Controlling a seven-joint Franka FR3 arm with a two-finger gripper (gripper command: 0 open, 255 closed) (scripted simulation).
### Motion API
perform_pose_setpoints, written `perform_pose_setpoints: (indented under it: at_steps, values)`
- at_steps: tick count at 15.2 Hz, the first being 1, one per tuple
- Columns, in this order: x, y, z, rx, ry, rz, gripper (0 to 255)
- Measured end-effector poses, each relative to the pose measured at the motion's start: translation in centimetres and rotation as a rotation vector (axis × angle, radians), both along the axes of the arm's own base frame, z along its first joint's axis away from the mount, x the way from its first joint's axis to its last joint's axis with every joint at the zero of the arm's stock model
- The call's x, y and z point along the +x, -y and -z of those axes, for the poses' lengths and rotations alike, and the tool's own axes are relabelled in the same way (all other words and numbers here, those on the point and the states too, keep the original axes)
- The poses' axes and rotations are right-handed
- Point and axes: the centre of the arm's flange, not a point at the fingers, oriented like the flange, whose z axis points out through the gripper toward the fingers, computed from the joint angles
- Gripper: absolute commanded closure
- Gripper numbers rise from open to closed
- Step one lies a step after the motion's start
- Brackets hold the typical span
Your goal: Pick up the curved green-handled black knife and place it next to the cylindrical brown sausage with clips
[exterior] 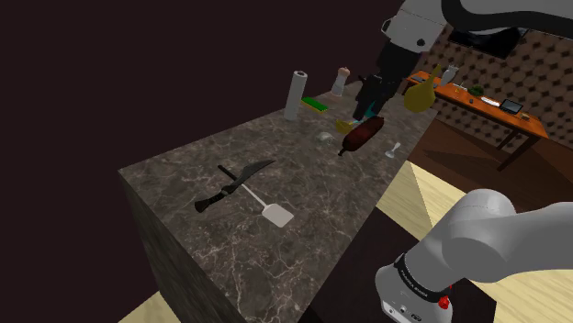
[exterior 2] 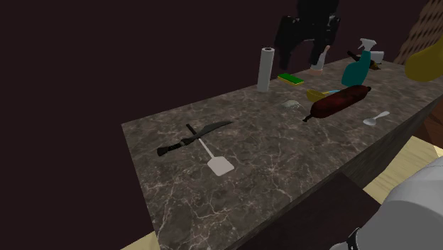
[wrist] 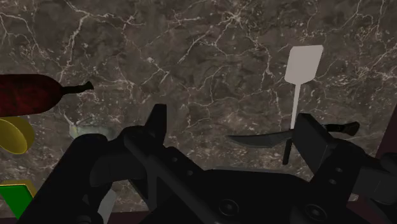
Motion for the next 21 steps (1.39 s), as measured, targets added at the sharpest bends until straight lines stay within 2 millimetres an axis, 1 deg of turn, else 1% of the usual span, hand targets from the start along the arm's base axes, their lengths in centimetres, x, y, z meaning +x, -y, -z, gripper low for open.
perform_pose_setpoints:
  at_steps: [1, 3, 6, 7, 9, 12, 14, 15, 17, 21]
  values:
    - [0.0, 0.0, 0.0, 0.0, 0.0, 0.0, 0]
    - [0.2, -1.1, 0.9, -0.001, 0.001, 0.043, 0]
    - [0.7, -4.1, 3.5, -0.003, 0.004, 0.145, 0]
    - [1.2, -5.2, 4.5, -0.004, 0.005, 0.182, 0]
    - [1.7, -6.9, 5.8, -0.005, 0.009, 0.258, 0]
    - [3.0, -9.6, 8.5, -0.008, 0.013, 0.371, 0]
    - [3.9, -11.8, 10.4, -0.009, 0.016, 0.446, 0]
    - [4.4, -12.6, 11.0, -0.01, 0.018, 0.485, 0]
    - [5.8, -14.2, 13.0, -0.012, 0.02, 0.56, 0]
    - [8.6, -17.3, 16.0, -0.014, 0.027, 0.711, 0]
